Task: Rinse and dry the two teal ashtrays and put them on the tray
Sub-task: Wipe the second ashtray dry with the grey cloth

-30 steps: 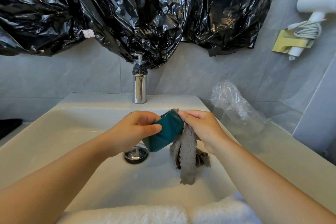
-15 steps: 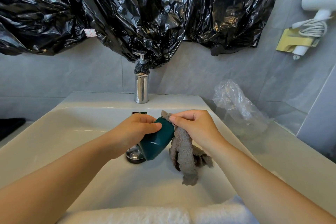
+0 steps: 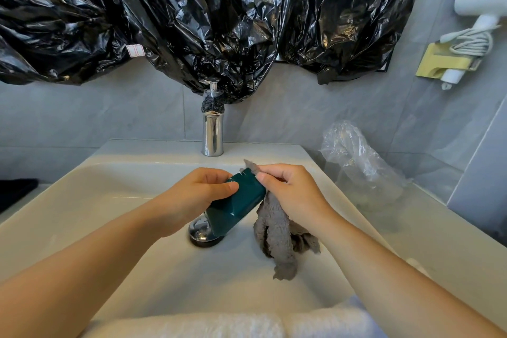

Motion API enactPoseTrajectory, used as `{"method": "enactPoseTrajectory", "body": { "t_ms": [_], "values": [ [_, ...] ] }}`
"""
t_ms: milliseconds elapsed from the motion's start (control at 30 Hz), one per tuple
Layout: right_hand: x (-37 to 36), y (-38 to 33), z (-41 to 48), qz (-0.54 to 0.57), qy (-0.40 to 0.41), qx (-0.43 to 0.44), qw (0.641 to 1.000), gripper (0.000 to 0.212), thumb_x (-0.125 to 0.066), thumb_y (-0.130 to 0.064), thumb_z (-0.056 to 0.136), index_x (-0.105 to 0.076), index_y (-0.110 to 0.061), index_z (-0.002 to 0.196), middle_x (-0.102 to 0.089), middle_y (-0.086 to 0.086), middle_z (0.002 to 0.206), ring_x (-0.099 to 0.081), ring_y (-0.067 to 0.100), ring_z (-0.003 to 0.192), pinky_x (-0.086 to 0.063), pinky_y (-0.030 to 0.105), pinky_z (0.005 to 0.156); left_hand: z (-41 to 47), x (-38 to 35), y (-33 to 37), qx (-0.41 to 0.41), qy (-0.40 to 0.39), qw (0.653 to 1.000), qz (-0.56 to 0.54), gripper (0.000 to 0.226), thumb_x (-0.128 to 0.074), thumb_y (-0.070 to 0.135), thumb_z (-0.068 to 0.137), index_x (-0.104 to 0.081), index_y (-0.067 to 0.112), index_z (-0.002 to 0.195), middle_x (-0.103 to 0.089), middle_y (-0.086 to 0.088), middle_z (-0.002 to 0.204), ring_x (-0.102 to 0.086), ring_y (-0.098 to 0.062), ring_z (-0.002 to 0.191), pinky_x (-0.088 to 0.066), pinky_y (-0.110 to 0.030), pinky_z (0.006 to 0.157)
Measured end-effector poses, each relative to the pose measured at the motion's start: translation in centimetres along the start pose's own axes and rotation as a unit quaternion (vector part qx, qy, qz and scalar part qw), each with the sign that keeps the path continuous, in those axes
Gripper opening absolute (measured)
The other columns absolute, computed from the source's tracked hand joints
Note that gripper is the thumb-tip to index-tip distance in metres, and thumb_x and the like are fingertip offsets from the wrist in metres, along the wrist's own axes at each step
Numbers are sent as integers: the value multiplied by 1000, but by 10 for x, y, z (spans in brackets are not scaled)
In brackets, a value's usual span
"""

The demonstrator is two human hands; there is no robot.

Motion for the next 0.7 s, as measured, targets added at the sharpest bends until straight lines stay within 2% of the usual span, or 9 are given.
{"method": "enactPoseTrajectory", "body": {
  "t_ms": [67, 100, 200, 267, 400, 467, 567, 600, 700],
  "values": [
    [4, 8, 2, 37, 14, -59, 997, 28, -50, -22, 100, -77, -13, 97, -74, 9, 100, -66, 26, 102, -51, 45, 97, -2, -2, 3, -21, -10, 1000, -8, 19, -52, 15, 96, -68, 7, 101, -75, -6, 91, -67, -19, 86, -50, -33, 87],
    [6, 11, 2, 66, 16, -89, 994, 30, -49, -23, 101, -77, -15, 91, -75, 8, 98, -66, 28, 102, -50, 48, 98, -4, -3, 5, -28, -16, 999, -12, 19, -52, 16, 96, -67, 6, 103, -74, -7, 91, -67, -18, 85, -50, -33, 87],
    [7, 14, 0, 155, 7, -140, 978, 30, -52, -19, 99, -77, -20, 82, -76, 2, 92, -68, 24, 101, -49, 49, 101, -5, -2, 7, -31, -30, 999, -16, 26, -62, 19, 89, -66, 1, 108, -73, -13, 96, -66, -20, 86, -51, -29, 82],
    [4, 14, 0, 189, 6, -157, 969, 27, -57, -17, 97, -77, -20, 79, -76, 2, 92, -68, 23, 101, -49, 49, 102, -3, -1, 6, -14, -27, 999, -29, 26, -60, 17, 88, -66, 2, 108, -72, -16, 98, -65, -23, 88, -51, -28, 79],
    [-2, 11, -1, 157, -21, -141, 977, 18, -59, -20, 96, -76, -16, 101, -75, 3, 104, -67, 20, 105, -50, 43, 101, -1, -1, 2, 24, 3, 999, -36, 17, -57, 22, 93, -67, 8, 94, -71, -13, 87, -65, -27, 82, -48, -33, 76],
    [-1, 4, -2, 110, -24, -102, 988, 20, -57, -20, 97, -75, -17, 104, -75, 0, 103, -68, 16, 103, -52, 35, 96, 0, -1, 0, 33, 4, 999, -19, 20, -60, 26, 92, -68, 8, 96, -73, -15, 91, -67, -28, 81, -50, -35, 74],
    [1, -3, -3, 62, -11, -43, 997, 23, -55, -19, 98, -75, -17, 109, -75, -4, 104, -67, 10, 101, -52, 26, 92, 2, 0, -3, 25, 15, 999, -16, 19, -61, 19, 91, -68, 6, 102, -73, -16, 98, -67, -29, 88, -53, -39, 81],
    [1, -3, -3, 54, -6, -39, 998, 23, -54, -19, 98, -75, -15, 108, -75, 0, 104, -67, 12, 101, -52, 27, 92, 3, 0, -3, 20, 18, 1000, -5, 18, -61, 18, 91, -68, 7, 103, -73, -14, 100, -67, -28, 91, -54, -38, 83],
    [2, 6, 0, 19, 1, -43, 999, 33, -50, -23, 100, -69, 4, 99, -65, 28, 107, -60, 39, 104, -48, 49, 97, 3, -1, -1, 10, 16, 1000, 12, 16, -59, 17, 93, -68, 8, 103, -73, -10, 96, -67, -23, 88, -52, -30, 74]
  ]
}}
Point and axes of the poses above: each hand's wrist, its own z-axis towards the middle knuckle, its own x-axis out of the back of the hand, y = z × x, the point moved 3 cm from there along z, towards the middle knuckle
